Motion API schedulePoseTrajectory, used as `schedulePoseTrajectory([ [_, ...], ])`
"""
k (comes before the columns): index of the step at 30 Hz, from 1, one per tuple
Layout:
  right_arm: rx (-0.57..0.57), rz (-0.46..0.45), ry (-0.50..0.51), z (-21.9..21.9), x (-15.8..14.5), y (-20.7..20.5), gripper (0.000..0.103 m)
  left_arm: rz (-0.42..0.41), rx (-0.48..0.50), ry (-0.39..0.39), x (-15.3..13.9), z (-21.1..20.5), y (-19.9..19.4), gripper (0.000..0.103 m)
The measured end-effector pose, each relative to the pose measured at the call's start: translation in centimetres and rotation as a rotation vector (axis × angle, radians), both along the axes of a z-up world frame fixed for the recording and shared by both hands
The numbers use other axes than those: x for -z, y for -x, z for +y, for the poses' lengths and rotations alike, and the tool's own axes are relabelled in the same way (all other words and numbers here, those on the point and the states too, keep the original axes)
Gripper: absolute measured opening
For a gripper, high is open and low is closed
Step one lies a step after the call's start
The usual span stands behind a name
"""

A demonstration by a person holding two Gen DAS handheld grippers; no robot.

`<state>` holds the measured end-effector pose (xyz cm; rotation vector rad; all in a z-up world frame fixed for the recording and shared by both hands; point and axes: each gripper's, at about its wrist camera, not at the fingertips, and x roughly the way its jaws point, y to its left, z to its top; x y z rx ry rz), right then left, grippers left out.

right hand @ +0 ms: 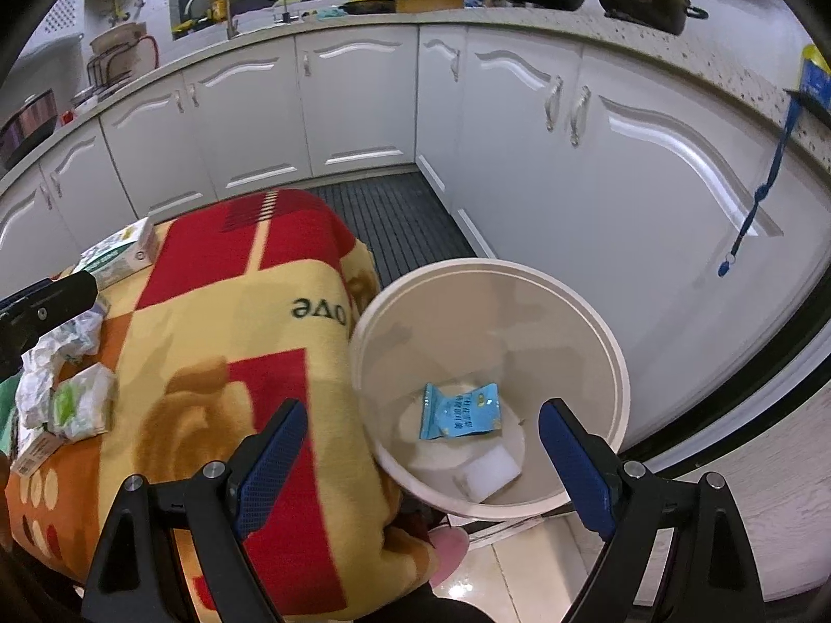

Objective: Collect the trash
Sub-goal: 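Open both tools to drop the wrapper and sponge into the bin, then grasp the green towel with the left tool while the right tool grasps the crumpled tissue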

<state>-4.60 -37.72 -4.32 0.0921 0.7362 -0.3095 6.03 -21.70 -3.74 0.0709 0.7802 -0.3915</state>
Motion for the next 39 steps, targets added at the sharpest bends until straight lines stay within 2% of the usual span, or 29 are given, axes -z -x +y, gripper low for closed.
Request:
schedulePoseTrajectory([
  [6,-0.035,-0.003,0.009,2.0,-0.5,-0.1,0.089,-0.025,-0.029,-0.012,-0.4,2.1,0.8,0.074],
  [15,-0.112,-0.009,0.014,5.5,-1.0,-0.7,0.089,-0.019,-0.078,-0.009,-0.4,5.6,1.5,0.074],
  [21,-0.178,-0.013,-0.001,8.2,-1.3,-1.4,0.089,0.021,-0.099,0.001,-0.2,9.6,2.4,0.074],
  [31,-0.34,0.0,-0.073,13.4,-1.1,-3.2,0.089,0.114,-0.185,0.071,0.9,20.1,3.3,0.074],
  [39,-0.476,0.034,-0.164,18.0,-0.6,-5.8,0.089,0.198,-0.226,0.144,2.9,23.4,2.1,0.074],
])
